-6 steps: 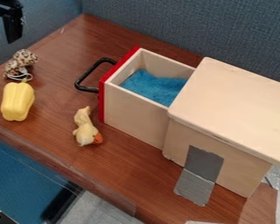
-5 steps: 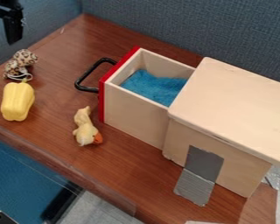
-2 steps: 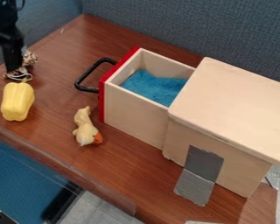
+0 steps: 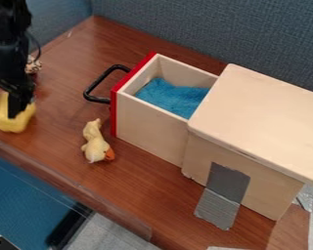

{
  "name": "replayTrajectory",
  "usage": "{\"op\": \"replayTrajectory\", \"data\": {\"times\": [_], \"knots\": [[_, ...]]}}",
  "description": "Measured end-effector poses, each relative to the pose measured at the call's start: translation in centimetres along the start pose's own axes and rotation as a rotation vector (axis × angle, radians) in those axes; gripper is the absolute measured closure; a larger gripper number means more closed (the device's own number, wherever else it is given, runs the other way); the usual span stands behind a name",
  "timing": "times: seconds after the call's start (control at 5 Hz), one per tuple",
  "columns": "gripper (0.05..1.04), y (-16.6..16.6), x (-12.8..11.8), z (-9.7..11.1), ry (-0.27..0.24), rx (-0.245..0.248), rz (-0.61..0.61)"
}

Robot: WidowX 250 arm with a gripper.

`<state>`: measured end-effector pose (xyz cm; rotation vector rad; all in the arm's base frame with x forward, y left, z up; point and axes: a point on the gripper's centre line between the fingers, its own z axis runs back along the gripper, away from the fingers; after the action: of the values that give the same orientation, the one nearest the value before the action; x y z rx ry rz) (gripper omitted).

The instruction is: Move the yellow thing to the top left side of the table

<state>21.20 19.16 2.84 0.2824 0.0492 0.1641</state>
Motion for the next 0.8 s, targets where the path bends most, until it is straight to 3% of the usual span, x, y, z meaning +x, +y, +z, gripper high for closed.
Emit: {"op": "replayTrajectory", "data": {"times": [0.4,0.8], "knots": [[0.082,-1.8,0.0,-1.7,0.029,-0.048,0.097],[0.082,-0.4,1.1,-2.1,0.014,-0.083,0.148]]}}
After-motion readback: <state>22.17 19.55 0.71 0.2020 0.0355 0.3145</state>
